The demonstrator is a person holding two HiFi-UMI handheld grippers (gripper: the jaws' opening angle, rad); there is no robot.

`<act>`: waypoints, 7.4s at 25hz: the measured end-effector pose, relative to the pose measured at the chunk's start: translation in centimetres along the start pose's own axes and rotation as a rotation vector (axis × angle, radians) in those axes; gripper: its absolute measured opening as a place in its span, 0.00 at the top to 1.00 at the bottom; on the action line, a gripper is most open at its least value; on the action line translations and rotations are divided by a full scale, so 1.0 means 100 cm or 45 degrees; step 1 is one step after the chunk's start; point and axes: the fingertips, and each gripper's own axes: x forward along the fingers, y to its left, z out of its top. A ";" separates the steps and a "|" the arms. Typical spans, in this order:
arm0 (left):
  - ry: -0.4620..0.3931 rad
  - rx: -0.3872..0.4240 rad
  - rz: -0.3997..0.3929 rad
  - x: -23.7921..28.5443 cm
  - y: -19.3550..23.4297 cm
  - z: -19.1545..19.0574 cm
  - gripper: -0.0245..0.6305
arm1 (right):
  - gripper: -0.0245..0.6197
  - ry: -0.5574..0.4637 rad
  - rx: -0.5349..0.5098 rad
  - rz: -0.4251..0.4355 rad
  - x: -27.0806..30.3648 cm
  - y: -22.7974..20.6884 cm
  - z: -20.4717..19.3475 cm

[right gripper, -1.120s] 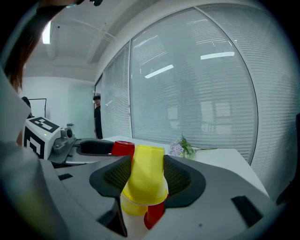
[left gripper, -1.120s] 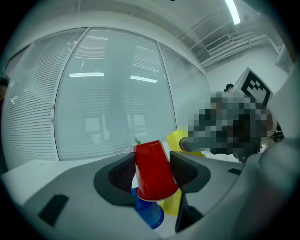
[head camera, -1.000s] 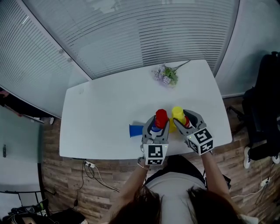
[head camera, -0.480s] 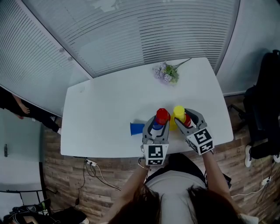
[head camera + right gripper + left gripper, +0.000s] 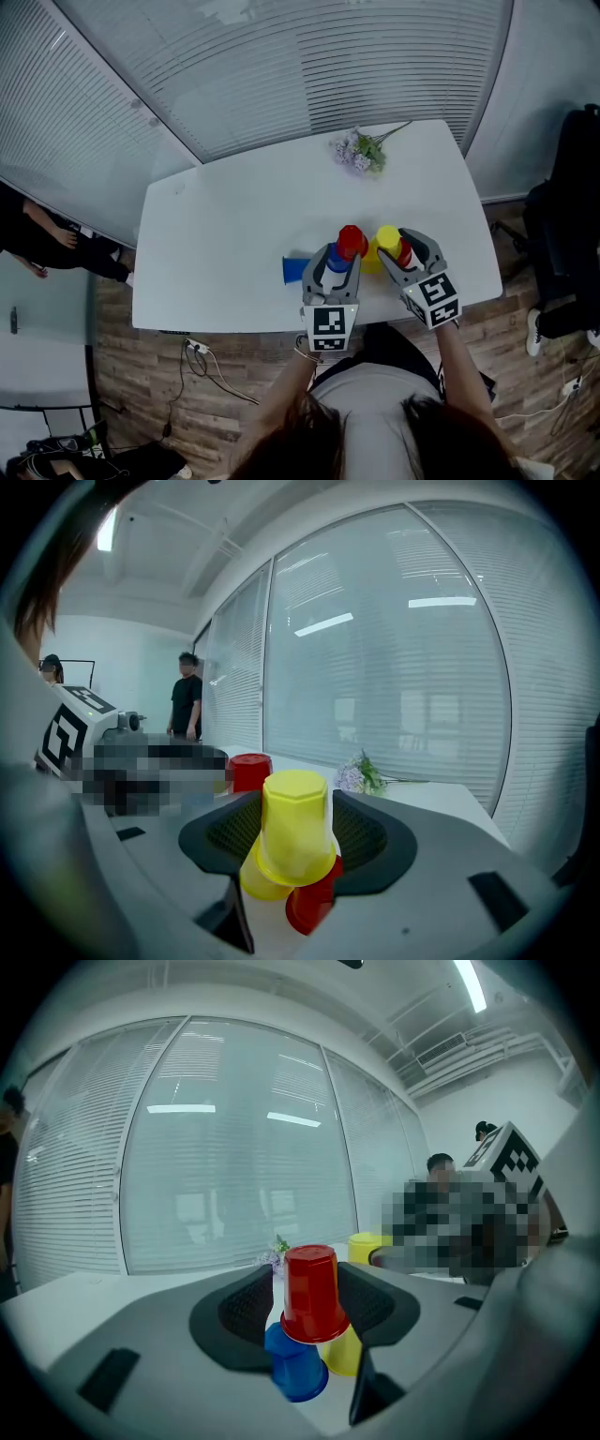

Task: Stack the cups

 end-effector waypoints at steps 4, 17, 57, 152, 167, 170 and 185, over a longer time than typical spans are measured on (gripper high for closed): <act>0.005 -0.035 -0.001 -0.007 0.002 -0.001 0.62 | 0.56 0.000 -0.001 -0.017 -0.002 -0.001 0.001; -0.019 -0.082 0.066 -0.048 0.019 0.001 0.83 | 0.58 -0.090 -0.015 -0.110 -0.033 0.019 0.017; 0.066 -0.251 0.161 -0.153 0.117 -0.035 0.92 | 0.82 0.044 -0.077 0.250 0.045 0.178 0.009; 0.194 -0.317 0.145 -0.141 0.162 -0.078 0.92 | 0.55 0.297 -0.262 0.375 0.074 0.210 0.000; 0.113 -0.294 0.097 -0.147 0.123 -0.039 0.93 | 0.55 0.204 -0.498 0.215 -0.001 0.156 0.062; 0.096 -0.290 0.068 -0.143 0.116 -0.031 0.93 | 0.55 0.209 -0.550 0.182 -0.009 0.141 0.072; 0.022 -0.273 -0.051 -0.133 0.092 -0.008 0.93 | 0.55 0.446 -0.883 0.117 -0.048 0.085 0.097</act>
